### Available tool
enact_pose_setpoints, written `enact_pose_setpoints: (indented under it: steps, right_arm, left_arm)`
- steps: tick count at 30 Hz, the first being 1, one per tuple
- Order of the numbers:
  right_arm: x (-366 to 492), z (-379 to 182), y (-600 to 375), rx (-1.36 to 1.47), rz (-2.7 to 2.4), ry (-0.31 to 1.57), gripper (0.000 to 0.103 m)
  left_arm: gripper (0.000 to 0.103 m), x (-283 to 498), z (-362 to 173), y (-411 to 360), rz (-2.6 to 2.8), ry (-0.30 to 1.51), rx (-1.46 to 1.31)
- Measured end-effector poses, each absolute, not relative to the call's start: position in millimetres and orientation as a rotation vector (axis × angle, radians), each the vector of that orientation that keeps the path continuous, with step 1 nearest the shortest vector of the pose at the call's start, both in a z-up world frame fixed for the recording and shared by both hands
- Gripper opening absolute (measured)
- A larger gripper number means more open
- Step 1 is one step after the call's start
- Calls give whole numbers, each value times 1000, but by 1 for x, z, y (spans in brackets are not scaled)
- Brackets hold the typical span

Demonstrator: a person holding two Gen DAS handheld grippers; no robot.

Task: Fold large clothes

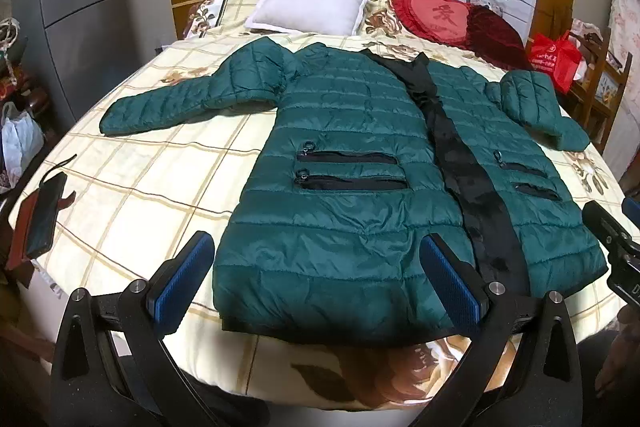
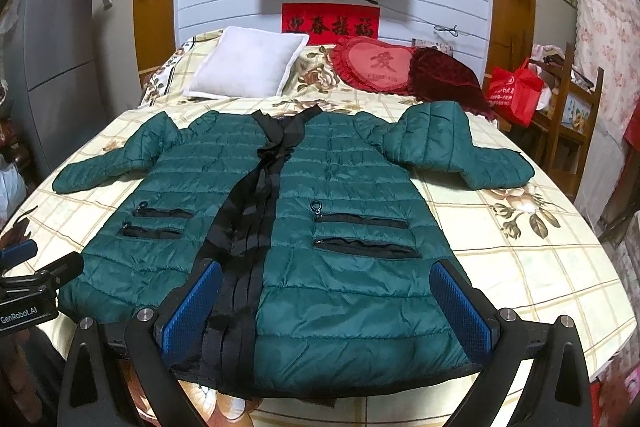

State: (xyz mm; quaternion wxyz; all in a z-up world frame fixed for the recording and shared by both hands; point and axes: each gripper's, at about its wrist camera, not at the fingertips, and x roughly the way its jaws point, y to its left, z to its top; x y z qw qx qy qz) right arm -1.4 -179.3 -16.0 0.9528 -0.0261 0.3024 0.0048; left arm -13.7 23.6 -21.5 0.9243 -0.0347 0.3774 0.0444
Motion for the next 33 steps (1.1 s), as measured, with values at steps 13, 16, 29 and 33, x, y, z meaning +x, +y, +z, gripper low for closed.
enact_pose_setpoints:
  steps: [13, 16, 29, 33]
  right_arm:
    - [-2, -14, -176, -59, 15, 603, 103]
    - [-4, -14, -174, -62, 17, 600, 103]
    - [-4, -5, -176, -65, 10, 587, 103]
    - [-6, 3, -180, -86, 4, 566, 103]
  left_arm:
    - [103, -17, -21, 29, 102, 779, -84]
    - [103, -16, -22, 29, 102, 784, -80]
    - [103, -9, -18, 42, 117, 793, -101]
    - [103, 4, -8, 70, 157, 799, -119]
